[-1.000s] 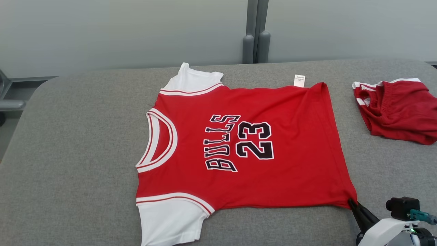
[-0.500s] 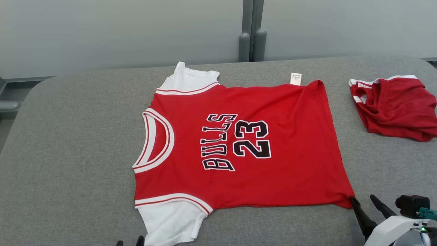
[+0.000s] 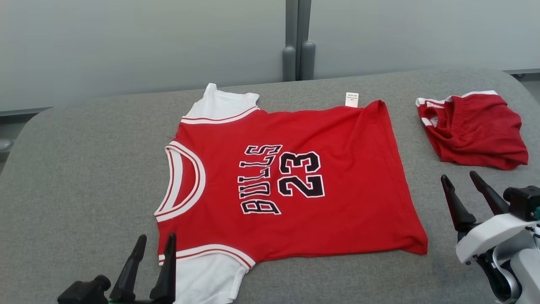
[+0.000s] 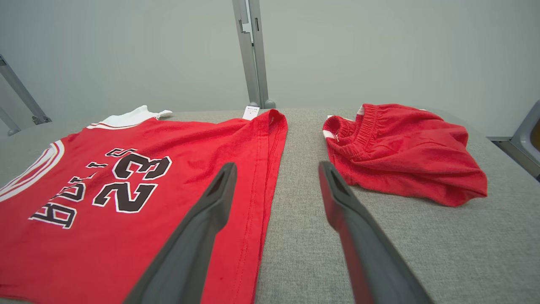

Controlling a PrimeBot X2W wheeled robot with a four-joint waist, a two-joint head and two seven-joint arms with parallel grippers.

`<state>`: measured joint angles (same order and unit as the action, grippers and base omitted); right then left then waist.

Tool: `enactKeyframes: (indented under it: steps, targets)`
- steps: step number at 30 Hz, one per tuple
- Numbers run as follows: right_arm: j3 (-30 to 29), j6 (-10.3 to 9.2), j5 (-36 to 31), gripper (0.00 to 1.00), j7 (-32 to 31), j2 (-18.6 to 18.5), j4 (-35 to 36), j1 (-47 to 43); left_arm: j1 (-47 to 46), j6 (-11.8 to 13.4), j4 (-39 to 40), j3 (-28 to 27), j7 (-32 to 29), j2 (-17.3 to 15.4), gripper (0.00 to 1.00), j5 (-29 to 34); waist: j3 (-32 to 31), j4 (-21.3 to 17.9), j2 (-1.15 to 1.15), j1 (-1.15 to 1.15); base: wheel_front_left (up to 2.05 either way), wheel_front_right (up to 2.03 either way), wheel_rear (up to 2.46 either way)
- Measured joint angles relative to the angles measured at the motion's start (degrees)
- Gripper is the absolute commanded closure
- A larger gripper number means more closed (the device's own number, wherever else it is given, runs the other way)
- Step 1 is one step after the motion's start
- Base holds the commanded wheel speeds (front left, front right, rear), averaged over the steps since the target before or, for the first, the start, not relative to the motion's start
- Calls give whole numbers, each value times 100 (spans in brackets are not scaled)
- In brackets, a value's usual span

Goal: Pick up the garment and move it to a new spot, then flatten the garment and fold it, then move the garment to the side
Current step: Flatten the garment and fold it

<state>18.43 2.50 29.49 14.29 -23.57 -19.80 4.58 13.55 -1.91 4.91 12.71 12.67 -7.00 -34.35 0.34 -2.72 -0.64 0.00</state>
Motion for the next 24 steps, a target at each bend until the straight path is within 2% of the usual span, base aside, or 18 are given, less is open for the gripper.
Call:
enactKeyframes:
  steps: [2,6,13,19,24]
  targets:
    - [-63,-54,-118,0,5,33,159,40,-157,26,44,0,8,52,0,9,-28,-36,0,0,0,0,0]
    - [-252,-315,-235,0,7,168,424,102,-445,43,48,3,52,81,0,167,-66,-80,0,0,0,0,0]
    - [-388,-617,-486,0,8,461,773,165,-628,259,-91,-135,100,96,0,339,-84,-98,0,0,0,0,0]
    - [-442,-721,-651,0,14,639,1011,173,-655,453,-325,-191,103,191,0,355,-113,-93,0,0,0,0,0]
    - [-409,-775,-827,0,14,786,1114,9,-655,504,-472,-253,107,221,0,354,-143,-83,0,0,0,0,0]
